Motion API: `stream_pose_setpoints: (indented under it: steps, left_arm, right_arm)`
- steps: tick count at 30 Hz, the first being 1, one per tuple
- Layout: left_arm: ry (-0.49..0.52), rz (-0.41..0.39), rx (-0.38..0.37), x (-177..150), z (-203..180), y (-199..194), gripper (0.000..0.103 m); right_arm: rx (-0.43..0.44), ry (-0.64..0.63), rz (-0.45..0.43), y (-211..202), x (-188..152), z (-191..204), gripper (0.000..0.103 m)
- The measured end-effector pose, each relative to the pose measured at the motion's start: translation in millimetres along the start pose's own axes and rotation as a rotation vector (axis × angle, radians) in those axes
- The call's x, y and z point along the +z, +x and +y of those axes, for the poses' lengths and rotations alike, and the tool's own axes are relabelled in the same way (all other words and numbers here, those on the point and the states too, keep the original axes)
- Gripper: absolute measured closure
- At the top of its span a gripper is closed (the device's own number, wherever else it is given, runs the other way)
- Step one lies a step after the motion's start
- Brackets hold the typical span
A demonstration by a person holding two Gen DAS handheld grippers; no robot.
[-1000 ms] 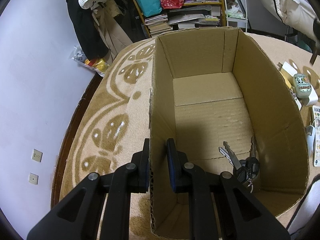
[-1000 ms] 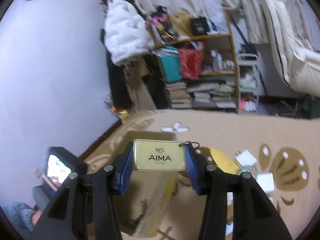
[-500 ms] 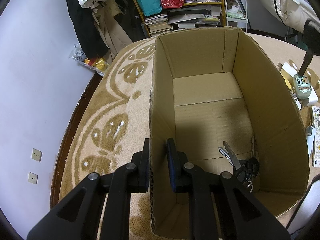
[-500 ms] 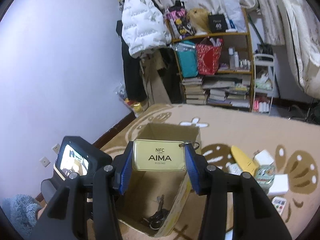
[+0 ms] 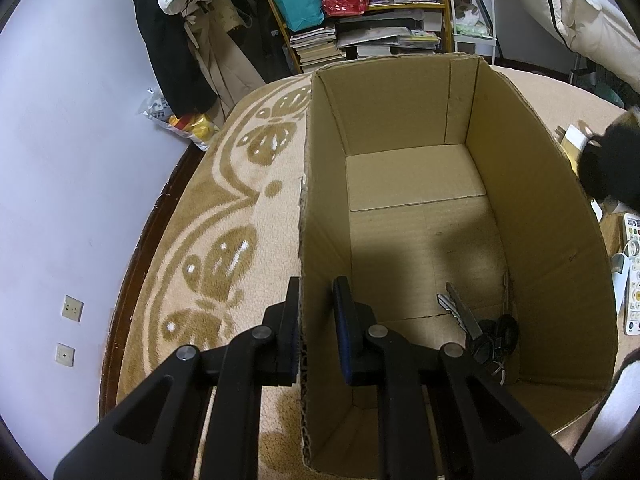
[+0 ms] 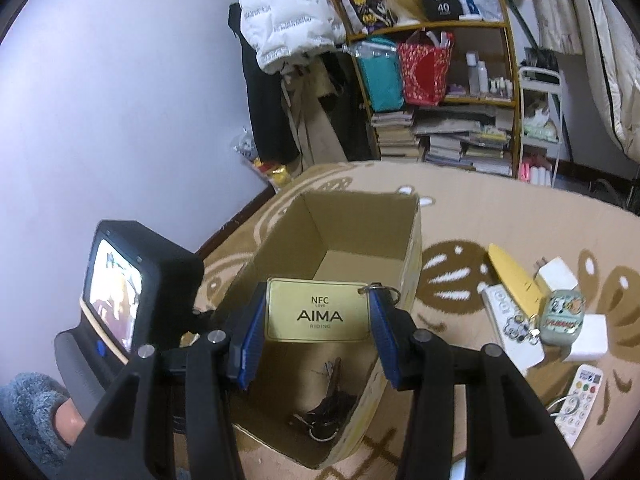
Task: Organize rigid objects
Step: 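Carry the AIMA tag over the box and open the right gripper, then withdraw the right gripper from the box back toward the items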
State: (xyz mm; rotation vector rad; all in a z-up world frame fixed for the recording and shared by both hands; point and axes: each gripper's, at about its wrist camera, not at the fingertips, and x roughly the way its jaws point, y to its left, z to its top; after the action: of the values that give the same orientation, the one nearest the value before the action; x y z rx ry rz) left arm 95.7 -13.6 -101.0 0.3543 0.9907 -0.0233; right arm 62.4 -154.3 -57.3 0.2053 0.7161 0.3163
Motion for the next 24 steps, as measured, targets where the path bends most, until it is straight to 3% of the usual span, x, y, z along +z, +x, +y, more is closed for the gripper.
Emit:
stream_pose_setpoints:
  steps: [13, 17, 24]
  left_arm:
    - [-0.008, 0.004, -0.007, 0, 1, 0, 0.088]
    - [-0.009, 0.003, -0.011, 0, 0, 0, 0.088]
    - [0.009, -0.001, 0.012, -2, -6, -2, 0.088]
  right_arm:
    - [-0.007, -0.021, -0.022, -6, 3, 3, 0.049]
    - [-0.005, -0.029, -0.059, -15, 7, 6, 0.041]
    - [-0.082, -0.014, -0.084, -24, 12, -8, 0.025]
